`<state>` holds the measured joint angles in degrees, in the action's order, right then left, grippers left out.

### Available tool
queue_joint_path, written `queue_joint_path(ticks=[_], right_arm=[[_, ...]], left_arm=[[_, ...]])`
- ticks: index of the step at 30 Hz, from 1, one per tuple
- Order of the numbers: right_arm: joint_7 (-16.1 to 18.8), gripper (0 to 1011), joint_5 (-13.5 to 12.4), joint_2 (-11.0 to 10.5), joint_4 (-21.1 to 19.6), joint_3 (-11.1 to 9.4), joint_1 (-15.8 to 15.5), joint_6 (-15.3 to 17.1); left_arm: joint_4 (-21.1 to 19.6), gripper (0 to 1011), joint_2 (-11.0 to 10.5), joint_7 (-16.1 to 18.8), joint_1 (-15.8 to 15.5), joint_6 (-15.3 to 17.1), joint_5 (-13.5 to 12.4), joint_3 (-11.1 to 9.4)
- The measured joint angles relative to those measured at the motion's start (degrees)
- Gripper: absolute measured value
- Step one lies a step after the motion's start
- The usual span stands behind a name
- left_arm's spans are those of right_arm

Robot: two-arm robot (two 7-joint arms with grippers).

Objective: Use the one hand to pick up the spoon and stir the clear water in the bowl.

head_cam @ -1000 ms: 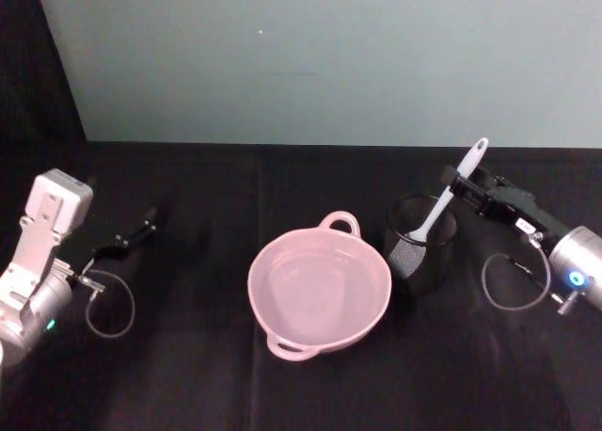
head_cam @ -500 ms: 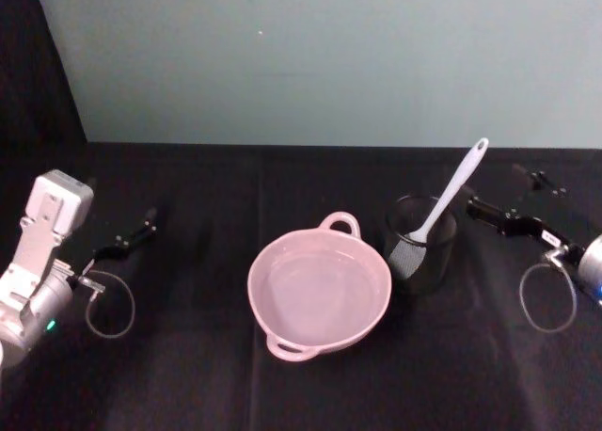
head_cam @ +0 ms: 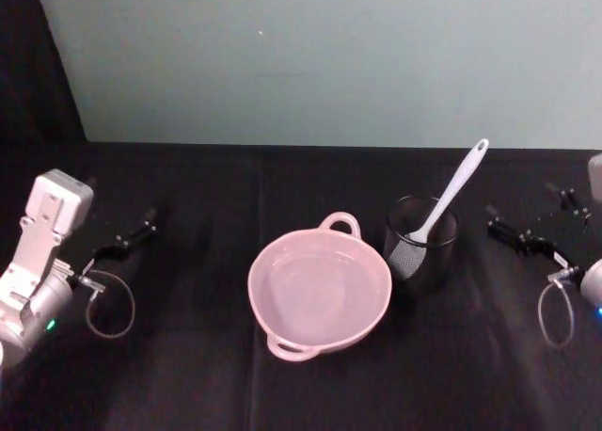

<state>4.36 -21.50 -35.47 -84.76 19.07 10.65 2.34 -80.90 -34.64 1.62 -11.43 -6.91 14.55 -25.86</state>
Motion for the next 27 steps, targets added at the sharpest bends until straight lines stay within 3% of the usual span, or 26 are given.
queue_joint_path(ticks=[9,27], right_arm=[[4.1,1002,-0.8,2.1,5.1,-0.5,0.2,-3.3],[4.4,1003,-0.7,2.3,5.3,-0.7,0.0,-3.7]], left_arm=[[0.0,1005,0.0,0.0,0.0,0.0,0.0,0.0],[0.0,1005,0.0,0.0,0.0,0.0,0.0,0.0]])
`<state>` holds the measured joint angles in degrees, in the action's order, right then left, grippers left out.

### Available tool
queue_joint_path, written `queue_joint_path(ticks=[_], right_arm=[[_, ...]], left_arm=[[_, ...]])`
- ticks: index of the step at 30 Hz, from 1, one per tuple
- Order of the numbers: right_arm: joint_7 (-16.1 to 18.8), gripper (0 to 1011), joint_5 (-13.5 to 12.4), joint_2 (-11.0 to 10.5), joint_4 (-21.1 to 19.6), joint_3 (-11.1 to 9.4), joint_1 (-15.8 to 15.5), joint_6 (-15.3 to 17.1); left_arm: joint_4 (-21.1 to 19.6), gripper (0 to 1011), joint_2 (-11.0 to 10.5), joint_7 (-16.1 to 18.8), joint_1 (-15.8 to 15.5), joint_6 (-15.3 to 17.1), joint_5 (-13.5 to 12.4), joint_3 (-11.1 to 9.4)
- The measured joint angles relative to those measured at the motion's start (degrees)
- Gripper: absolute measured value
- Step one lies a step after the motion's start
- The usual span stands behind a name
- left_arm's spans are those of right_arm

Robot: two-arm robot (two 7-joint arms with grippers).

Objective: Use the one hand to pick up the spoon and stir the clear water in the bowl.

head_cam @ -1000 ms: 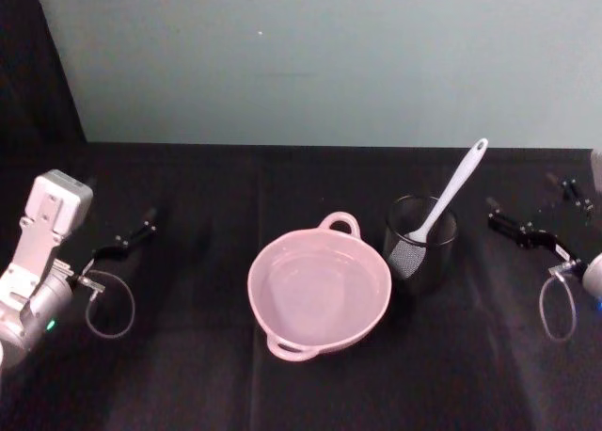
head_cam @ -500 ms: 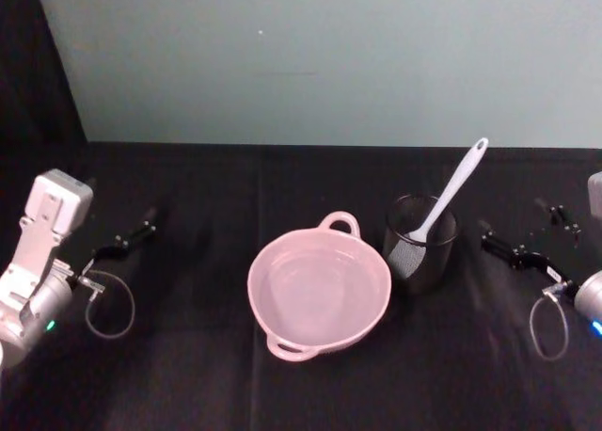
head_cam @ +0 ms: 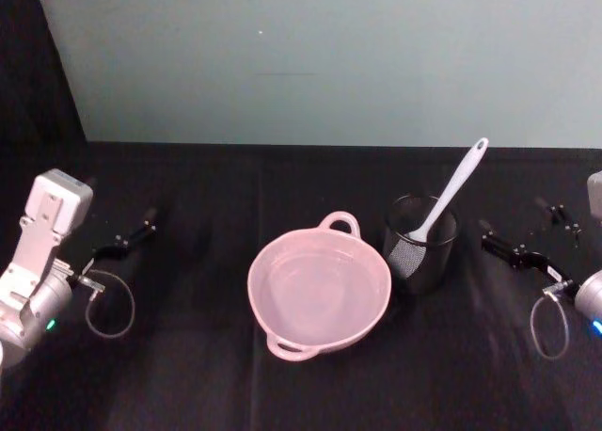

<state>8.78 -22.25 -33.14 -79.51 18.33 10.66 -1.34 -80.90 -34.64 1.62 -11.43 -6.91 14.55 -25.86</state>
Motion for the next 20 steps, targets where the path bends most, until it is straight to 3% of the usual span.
queue_joint_path(ticks=[20], right_arm=[[-0.2,1002,0.1,-0.1,-0.1,0.1,0.0,0.2]], left_arm=[[0.0,1005,0.0,0.0,0.0,0.0,0.0,0.0]])
